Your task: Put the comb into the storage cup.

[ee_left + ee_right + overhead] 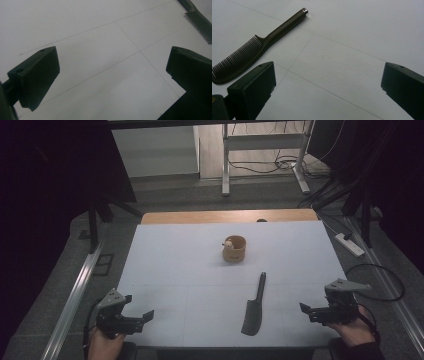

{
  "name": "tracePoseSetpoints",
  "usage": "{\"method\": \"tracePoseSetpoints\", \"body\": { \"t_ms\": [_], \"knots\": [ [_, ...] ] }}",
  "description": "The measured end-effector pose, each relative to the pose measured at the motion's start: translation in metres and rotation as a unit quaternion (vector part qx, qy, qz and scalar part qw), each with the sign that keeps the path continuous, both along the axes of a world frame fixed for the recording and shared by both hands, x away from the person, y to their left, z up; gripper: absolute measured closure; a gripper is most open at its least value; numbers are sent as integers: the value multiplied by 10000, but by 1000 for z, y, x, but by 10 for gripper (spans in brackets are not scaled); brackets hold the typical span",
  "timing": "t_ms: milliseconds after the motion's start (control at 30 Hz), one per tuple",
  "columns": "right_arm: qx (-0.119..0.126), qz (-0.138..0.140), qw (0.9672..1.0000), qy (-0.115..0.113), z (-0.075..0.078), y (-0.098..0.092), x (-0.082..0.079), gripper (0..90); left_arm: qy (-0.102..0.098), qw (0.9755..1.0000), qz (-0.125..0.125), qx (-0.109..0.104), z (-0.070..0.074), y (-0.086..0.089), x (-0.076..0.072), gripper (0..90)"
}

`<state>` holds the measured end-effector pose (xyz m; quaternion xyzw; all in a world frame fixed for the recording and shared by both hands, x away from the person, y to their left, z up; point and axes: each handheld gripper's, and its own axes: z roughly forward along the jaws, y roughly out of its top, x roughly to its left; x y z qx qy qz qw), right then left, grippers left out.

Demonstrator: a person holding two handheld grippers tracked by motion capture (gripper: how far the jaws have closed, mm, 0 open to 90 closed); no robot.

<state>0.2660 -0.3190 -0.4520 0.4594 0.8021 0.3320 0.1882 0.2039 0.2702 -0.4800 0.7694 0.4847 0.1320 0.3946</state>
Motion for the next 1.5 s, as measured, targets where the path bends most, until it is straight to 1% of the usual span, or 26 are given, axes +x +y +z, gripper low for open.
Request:
{"method": "tracePoseSetpoints", "body": {
  "t_ms": [100,633,800,900,1100,1133,1267,1300,1500],
  "knots": [
    [34,-30,10000,15,0,-1,0,0,1,10000,-5,-5,0,0,0,0],
    [-26,16,10000,33,-1,1,1,1,59,10000,-48,-16,-1,0,2,0],
    [-35,34,10000,32,0,1,0,2,71,10000,11,-45,0,1,2,0],
    [-44,45,10000,30,0,2,0,3,44,10000,57,-51,0,2,2,0],
    [-45,92,9999,14,0,2,0,3,-15,10000,25,23,0,-1,3,0],
    [-55,137,9999,24,0,3,0,1,-13,10000,5,26,0,-1,3,0],
    [-95,215,9997,41,0,5,1,0,45,10000,-39,33,-1,-2,4,0],
    [-105,232,9997,55,0,6,1,0,112,9999,-82,91,-1,-3,6,0],
    [-118,308,9994,43,0,8,2,0,159,9998,-81,112,-2,-4,7,0]
  ]
}}
